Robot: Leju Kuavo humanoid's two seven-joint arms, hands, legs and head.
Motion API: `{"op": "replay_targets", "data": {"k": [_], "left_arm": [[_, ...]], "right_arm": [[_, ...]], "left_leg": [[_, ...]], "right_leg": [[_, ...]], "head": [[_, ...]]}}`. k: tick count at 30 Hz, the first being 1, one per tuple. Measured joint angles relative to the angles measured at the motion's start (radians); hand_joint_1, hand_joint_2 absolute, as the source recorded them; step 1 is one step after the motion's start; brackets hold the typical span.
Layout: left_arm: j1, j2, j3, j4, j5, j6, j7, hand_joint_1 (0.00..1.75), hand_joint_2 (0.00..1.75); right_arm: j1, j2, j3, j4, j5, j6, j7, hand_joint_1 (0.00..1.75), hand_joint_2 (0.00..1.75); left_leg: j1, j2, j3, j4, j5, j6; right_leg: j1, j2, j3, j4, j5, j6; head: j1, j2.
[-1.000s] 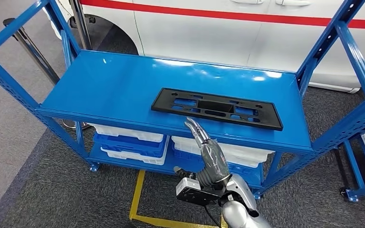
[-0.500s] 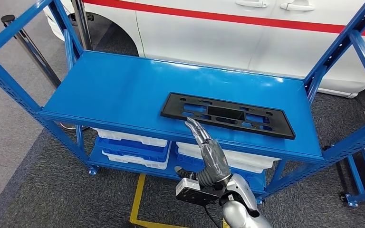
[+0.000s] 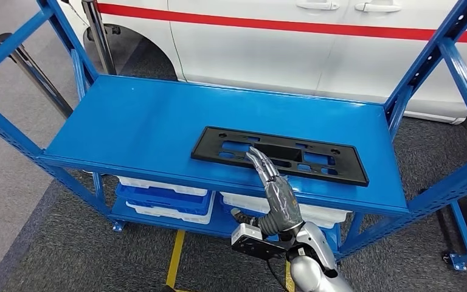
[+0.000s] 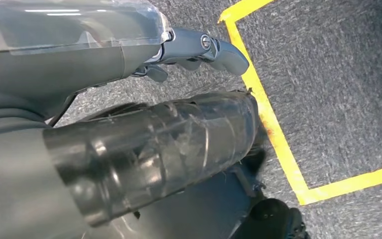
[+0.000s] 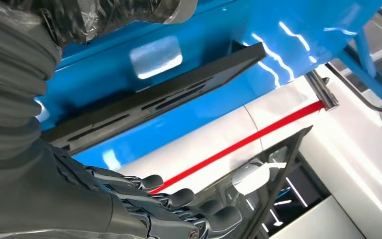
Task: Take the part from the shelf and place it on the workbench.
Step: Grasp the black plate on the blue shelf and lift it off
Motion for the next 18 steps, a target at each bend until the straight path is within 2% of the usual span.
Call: {"op": "replay_targets", "data": {"k": [1, 2, 3, 4, 5, 6, 7, 11, 13, 15, 16, 17, 18], "left_arm": [[0.002, 0.0, 0.0, 0.0, -0.001, 0.0, 0.0, 0.0, 0.0], [0.003, 0.001, 0.001, 0.0, -0.001, 0.0, 0.0, 0.0, 0.0], [0.004, 0.001, 0.002, 0.0, -0.002, 0.0, 0.0, 0.0, 0.0], [0.004, 0.002, 0.003, 0.0, -0.002, 0.0, 0.0, 0.0, 0.0], [0.004, 0.002, 0.005, 0.0, -0.002, 0.001, 0.0, 0.0, 0.0], [0.004, 0.003, 0.006, 0.001, -0.003, 0.001, 0.0, 0.0, 0.0], [0.004, 0.003, 0.008, 0.001, -0.004, 0.002, -0.001, 0.0, 0.0], [0.006, 0.004, 0.016, 0.002, -0.012, 0.002, -0.003, 0.0, 0.0], [0.005, 0.004, 0.019, 0.002, -0.014, 0.001, -0.004, 0.0, 0.0], [0.003, 0.004, 0.021, 0.002, -0.016, -0.001, -0.005, 0.0, 0.0], [0.004, 0.004, 0.022, 0.002, -0.016, -0.001, -0.006, 0.0, 0.0], [0.004, 0.004, 0.022, 0.002, -0.017, -0.001, -0.006, 0.0, 0.0], [0.005, 0.004, 0.023, 0.002, -0.017, -0.001, -0.006, 0.0, 0.0]], "right_arm": [[0.004, -0.001, -0.004, 0.0, 0.003, -0.003, 0.001, 0.0, 1.75], [0.008, -0.003, -0.009, -0.001, 0.01, -0.008, 0.003, 0.0, 1.75], [0.012, -0.005, -0.016, -0.003, 0.019, -0.015, 0.006, 0.0, 1.75], [0.016, -0.008, -0.022, -0.006, 0.031, -0.024, 0.008, 0.0, 1.75], [0.019, -0.011, -0.029, -0.01, 0.045, -0.033, 0.011, 0.0, 1.75], [0.022, -0.014, -0.035, -0.014, 0.059, -0.042, 0.014, 0.0, 1.75], [0.025, -0.017, -0.04, -0.017, 0.074, -0.049, 0.017, 0.0, 1.75], [0.037, -0.037, -0.064, -0.034, 0.136, -0.069, 0.033, 0.0, 1.75], [0.04, -0.052, -0.075, -0.041, 0.166, -0.072, 0.043, 0.0, 1.75], [0.045, -0.068, -0.083, -0.042, 0.189, -0.071, 0.053, 0.0, 1.75], [0.049, -0.077, -0.087, -0.042, 0.197, -0.07, 0.057, 0.0, 1.75], [0.052, -0.084, -0.09, -0.042, 0.203, -0.069, 0.06, 0.0, 1.75], [0.053, -0.09, -0.092, -0.042, 0.207, -0.068, 0.063, 0.0, 1.75]], "left_leg": [[0.0, 0.0, -0.024, 0.034, 0.001, -0.002], [0.001, 0.0, -0.03, 0.029, 0.023, -0.004], [0.002, 0.0, -0.017, -0.014, 0.063, -0.004], [0.003, 0.0, 0.008, -0.081, 0.106, -0.003], [0.002, 0.0, 0.034, -0.143, 0.137, -0.001], [0.002, 0.0, 0.053, -0.188, 0.152, 0.005], [0.0, -0.001, 0.062, -0.211, 0.153, 0.011], [-0.001, -0.003, 0.071, -0.227, 0.146, 0.036], [0.001, -0.002, 0.078, -0.232, 0.144, 0.047], [0.001, -0.001, 0.083, -0.233, 0.139, 0.053], [0.0, -0.002, 0.087, -0.233, 0.136, 0.054], [0.0, -0.003, 0.092, -0.233, 0.133, 0.054], [0.0, -0.003, 0.099, -0.233, 0.128, 0.053]], "right_leg": [[0.0, 0.0, 0.003, 0.001, -0.004, -0.001], [0.0, 0.001, 0.008, 0.003, -0.009, 0.0], [0.0, 0.003, 0.014, 0.005, -0.015, 0.002], [-0.001, 0.004, 0.021, 0.008, -0.022, 0.005], [0.001, 0.005, 0.025, 0.012, -0.029, 0.009], [0.003, 0.005, 0.025, 0.016, -0.034, 0.014], [0.004, 0.006, 0.023, 0.019, -0.037, 0.019], [0.002, 0.005, 0.015, 0.036, -0.051, 0.037], [-0.001, 0.003, -0.026, 0.119, -0.092, 0.046], [-0.002, 0.003, -0.1, 0.248, -0.137, 0.052], [-0.003, 0.003, -0.128, 0.289, -0.141, 0.054], [-0.004, 0.003, -0.14, 0.296, -0.124, 0.054], [-0.005, 0.003, -0.132, 0.262, -0.089, 0.052]], "head": [[0.0, 0.0], [0.0, 0.0], [0.0, 0.0], [0.0, 0.0], [0.0, 0.0], [0.0, 0.0], [0.0, 0.0], [0.0, 0.0], [0.001, 0.0], [0.001, 0.0], [0.001, 0.0], [0.001, 0.0], [0.001, 0.0]]}}
